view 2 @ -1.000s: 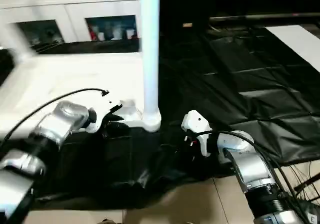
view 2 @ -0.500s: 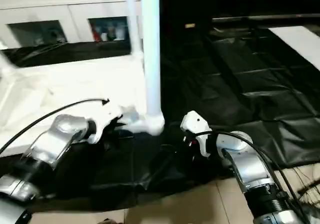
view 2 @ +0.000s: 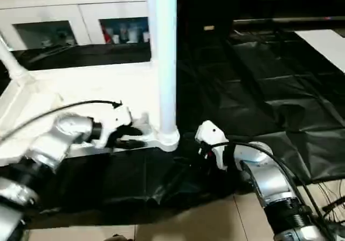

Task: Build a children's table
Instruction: Rotate table base

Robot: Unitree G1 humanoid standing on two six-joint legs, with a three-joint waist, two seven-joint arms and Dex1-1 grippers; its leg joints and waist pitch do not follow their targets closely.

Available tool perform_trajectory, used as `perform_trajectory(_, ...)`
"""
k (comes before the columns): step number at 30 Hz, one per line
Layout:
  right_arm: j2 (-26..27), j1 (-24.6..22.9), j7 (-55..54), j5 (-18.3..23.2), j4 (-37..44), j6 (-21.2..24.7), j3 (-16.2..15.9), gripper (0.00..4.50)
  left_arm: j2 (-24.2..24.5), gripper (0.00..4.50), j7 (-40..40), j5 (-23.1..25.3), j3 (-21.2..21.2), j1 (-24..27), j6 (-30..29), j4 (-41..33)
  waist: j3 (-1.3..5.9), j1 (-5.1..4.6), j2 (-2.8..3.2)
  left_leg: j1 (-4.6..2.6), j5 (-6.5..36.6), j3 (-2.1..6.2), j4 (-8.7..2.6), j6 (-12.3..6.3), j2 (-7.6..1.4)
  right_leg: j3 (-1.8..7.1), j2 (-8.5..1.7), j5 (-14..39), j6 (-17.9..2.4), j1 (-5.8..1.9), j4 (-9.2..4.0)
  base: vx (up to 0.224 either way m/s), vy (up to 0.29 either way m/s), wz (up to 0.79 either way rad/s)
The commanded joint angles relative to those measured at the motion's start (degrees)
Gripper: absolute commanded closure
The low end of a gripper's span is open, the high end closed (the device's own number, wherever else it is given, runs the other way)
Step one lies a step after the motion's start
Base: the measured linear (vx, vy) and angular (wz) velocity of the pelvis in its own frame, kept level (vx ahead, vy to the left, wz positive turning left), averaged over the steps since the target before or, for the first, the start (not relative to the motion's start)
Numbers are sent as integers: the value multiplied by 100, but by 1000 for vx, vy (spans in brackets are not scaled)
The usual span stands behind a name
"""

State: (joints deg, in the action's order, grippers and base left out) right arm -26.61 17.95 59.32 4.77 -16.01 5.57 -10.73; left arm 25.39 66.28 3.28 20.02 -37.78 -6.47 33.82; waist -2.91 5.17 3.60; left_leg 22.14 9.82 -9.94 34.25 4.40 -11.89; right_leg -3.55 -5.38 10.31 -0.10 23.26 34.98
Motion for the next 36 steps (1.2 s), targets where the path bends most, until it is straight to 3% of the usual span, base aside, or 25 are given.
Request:
perform_trajectory(1, -29, 45, 42, 32, 33, -84, -58, 56, 62, 286, 165, 138, 114, -155, 188, 255, 416, 4, -10, -85, 1319, 12, -403, -276, -67, 168, -219, 788, -1316, -307, -386, 0, 0, 0)
perform_trajectory(10, -30, 28, 43, 10, 34, -87, -63, 56, -83, 355, 142, 165, 76, -346, 399, 847, 424, 32, -28, -89, 1305, 11, -397, -295, -79, 168, -233, 639, -1460, -324, -359, 0, 0, 0)
perform_trajectory(13, -19, 48, 38, -10, 2, -100, -84, 56, -147, 395, 75, 203, 70, -382, 468, 1024, 423, 34, -45, -74, 1243, 6, -387, -329, -69, 167, -234, 631, -1454, -332, -360, 0, 0, 0)
perform_trajectory(17, -14, 79, 43, -18, -21, -106, -94, 56, -220, 412, -64, 230, 41, -438, 517, 1200, 418, 40, -52, -78, 1266, 8, -391, -337, -74, 166, -240, 767, -1412, -327, -376, 0, 0, 0)
perform_trajectory(18, -19, 87, 46, -23, -22, -106, -98, 56, -255, 440, -72, 223, 29, -471, 558, 1280, 410, 38, -56, -81, 1318, 4, -395, -326, -71, 168, -240, 868, -1396, -324, -386, 0, 0, 0)
perform_trajectory(21, -27, 85, 45, -29, -23, -108, -107, 56, -314, 447, -85, 208, 7, -489, 634, 1374, 405, 45, -39, -90, 1413, 14, -408, -292, -82, 172, -244, 1020, -1358, -316, -404, 0, 0, 0)
perform_trajectory(25, -31, 68, 30, -21, -13, -108, -103, 56, -384, 447, -74, 161, -19, -444, 655, 1401, 421, 33, -38, -78, 1291, 11, -391, -335, -71, 168, -233, 670, -1431, -332, -372, 0, 0, 0)
perform_trajectory(28, 13, 44, -51, 20, -7, -125, -44, 56, -492, 447, -62, -53, -206, -346, 629, 1387, 414, 36, -16, -78, 1327, 5, -389, -356, -65, 165, -242, 814, -1416, -333, -389, 0, 0, 0)
perform_trajectory(35, 254, 109, -670, 167, -359, -232, 378, 56, -701, 447, -117, -653, -599, 409, 158, 529, 441, -1, -5, -67, 1170, -3, -377, -453, -77, 160, -244, 762, -1466, -316, -378, 0, 0, 0)
perform_trajectory(36, 246, 104, -676, 174, -399, -255, 399, 56, -751, 447, -180, -719, -636, 539, 82, 381, 438, -9, -39, -69, 1189, -14, -379, -469, -80, 161, -234, 797, -1464, -313, -388, 0, 0, 0)
